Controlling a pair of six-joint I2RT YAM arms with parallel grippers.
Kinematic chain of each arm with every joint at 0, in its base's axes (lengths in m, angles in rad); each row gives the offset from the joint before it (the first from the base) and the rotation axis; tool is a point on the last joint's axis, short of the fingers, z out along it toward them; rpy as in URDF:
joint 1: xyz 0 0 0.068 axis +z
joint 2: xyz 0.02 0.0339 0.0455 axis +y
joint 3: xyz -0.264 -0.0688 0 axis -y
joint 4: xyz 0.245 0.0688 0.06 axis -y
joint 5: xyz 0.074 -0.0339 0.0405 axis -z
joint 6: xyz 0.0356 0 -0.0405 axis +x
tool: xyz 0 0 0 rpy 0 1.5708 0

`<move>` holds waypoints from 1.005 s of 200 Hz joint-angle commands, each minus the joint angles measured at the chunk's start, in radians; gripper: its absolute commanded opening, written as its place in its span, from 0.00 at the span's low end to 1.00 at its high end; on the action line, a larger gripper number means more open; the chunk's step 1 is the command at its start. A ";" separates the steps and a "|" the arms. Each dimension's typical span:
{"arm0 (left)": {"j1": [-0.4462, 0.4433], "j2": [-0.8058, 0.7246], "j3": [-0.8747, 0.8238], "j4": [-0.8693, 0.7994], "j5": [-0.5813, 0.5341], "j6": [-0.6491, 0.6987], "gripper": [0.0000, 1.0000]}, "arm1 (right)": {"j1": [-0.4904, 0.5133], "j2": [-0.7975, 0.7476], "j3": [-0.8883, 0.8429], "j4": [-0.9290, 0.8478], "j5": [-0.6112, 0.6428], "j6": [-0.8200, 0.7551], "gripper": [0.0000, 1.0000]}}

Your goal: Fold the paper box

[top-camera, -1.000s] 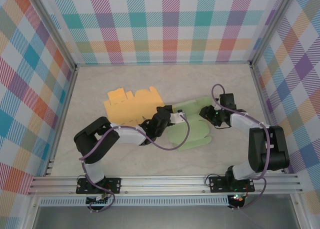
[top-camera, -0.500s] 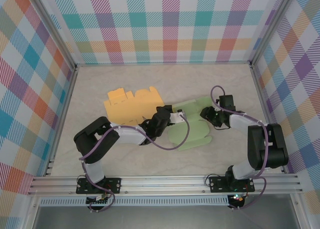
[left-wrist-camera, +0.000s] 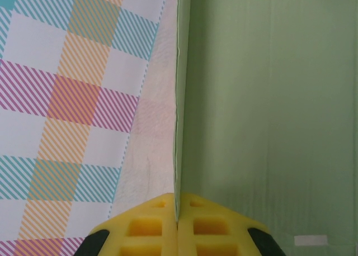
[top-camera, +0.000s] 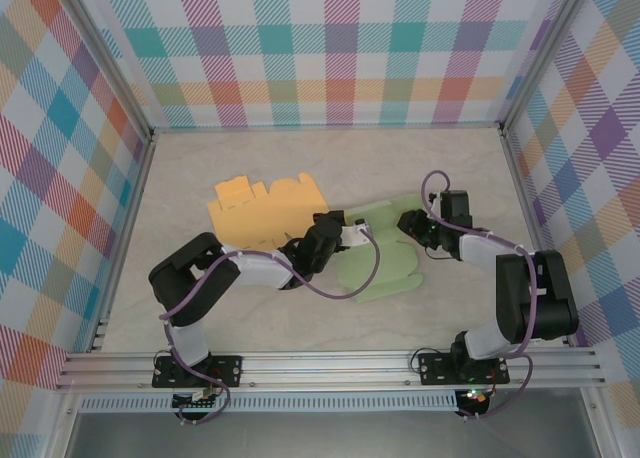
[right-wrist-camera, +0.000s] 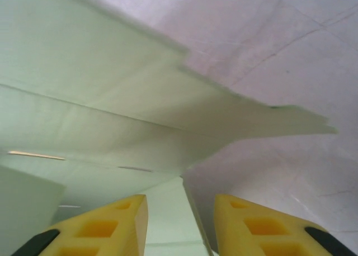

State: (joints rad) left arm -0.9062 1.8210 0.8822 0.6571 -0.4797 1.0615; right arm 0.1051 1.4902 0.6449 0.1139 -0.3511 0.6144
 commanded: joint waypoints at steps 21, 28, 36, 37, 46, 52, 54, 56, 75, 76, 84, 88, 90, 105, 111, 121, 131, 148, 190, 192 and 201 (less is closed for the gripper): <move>0.007 0.036 0.042 -0.002 -0.004 -0.028 0.00 | 0.006 -0.015 -0.043 0.107 -0.071 0.034 0.33; 0.006 0.042 0.044 -0.003 -0.007 -0.026 0.00 | 0.012 -0.011 -0.047 0.121 -0.075 0.037 0.33; 0.002 0.049 0.051 -0.003 -0.013 -0.021 0.00 | 0.019 -0.006 -0.050 0.130 -0.076 0.042 0.33; 0.002 0.050 0.052 -0.003 -0.013 -0.020 0.00 | 0.020 -0.005 -0.050 0.132 -0.076 0.043 0.33; -0.001 0.057 0.058 -0.001 -0.019 -0.016 0.00 | 0.028 0.005 -0.050 0.138 -0.077 0.048 0.32; -0.002 0.062 0.061 0.000 -0.024 -0.012 0.00 | 0.034 0.012 -0.049 0.145 -0.079 0.053 0.32; -0.002 0.063 0.063 0.000 -0.025 -0.012 0.00 | 0.037 0.014 -0.050 0.148 -0.080 0.055 0.32; -0.002 0.065 0.064 0.000 -0.025 -0.011 0.00 | 0.038 0.016 -0.049 0.151 -0.079 0.058 0.32; -0.005 0.072 0.070 0.004 -0.035 -0.006 0.00 | 0.056 0.037 -0.056 0.182 -0.082 0.082 0.31; -0.005 0.073 0.070 0.003 -0.034 -0.006 0.00 | 0.058 0.039 -0.057 0.183 -0.082 0.083 0.31; -0.005 0.073 0.071 0.005 -0.037 -0.005 0.00 | 0.061 0.044 -0.064 0.197 -0.081 0.096 0.31; -0.005 0.073 0.072 0.006 -0.038 -0.004 0.00 | 0.062 0.046 -0.066 0.205 -0.081 0.103 0.31; -0.005 0.073 0.073 0.006 -0.039 -0.003 0.00 | 0.062 0.048 -0.068 0.209 -0.080 0.106 0.31; -0.006 0.071 0.070 0.006 -0.040 0.003 0.00 | 0.064 0.054 -0.081 0.228 -0.075 0.124 0.30; -0.005 0.068 0.066 0.008 -0.038 0.003 0.00 | 0.064 0.057 -0.085 0.232 -0.072 0.126 0.30; -0.006 0.065 0.062 0.012 -0.036 0.004 0.00 | 0.063 0.063 -0.089 0.237 -0.065 0.133 0.29; -0.007 0.061 0.056 0.019 -0.036 0.005 0.00 | 0.064 0.069 -0.090 0.236 -0.056 0.136 0.28; -0.010 0.054 0.043 0.033 -0.037 0.016 0.00 | 0.063 0.079 -0.089 0.241 -0.052 0.146 0.27; -0.023 0.047 -0.008 0.123 -0.068 0.126 0.00 | 0.064 0.026 -0.052 0.140 -0.047 0.108 0.28; -0.024 0.047 -0.011 0.131 -0.069 0.135 0.00 | 0.064 0.019 -0.051 0.130 -0.045 0.104 0.29; -0.029 0.050 -0.025 0.172 -0.081 0.169 0.00 | 0.062 -0.011 -0.042 0.082 -0.026 0.083 0.30</move>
State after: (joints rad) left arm -0.9218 1.8885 0.8978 0.7109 -0.5240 1.1378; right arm 0.1642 1.5509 0.5705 0.2966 -0.4015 0.7441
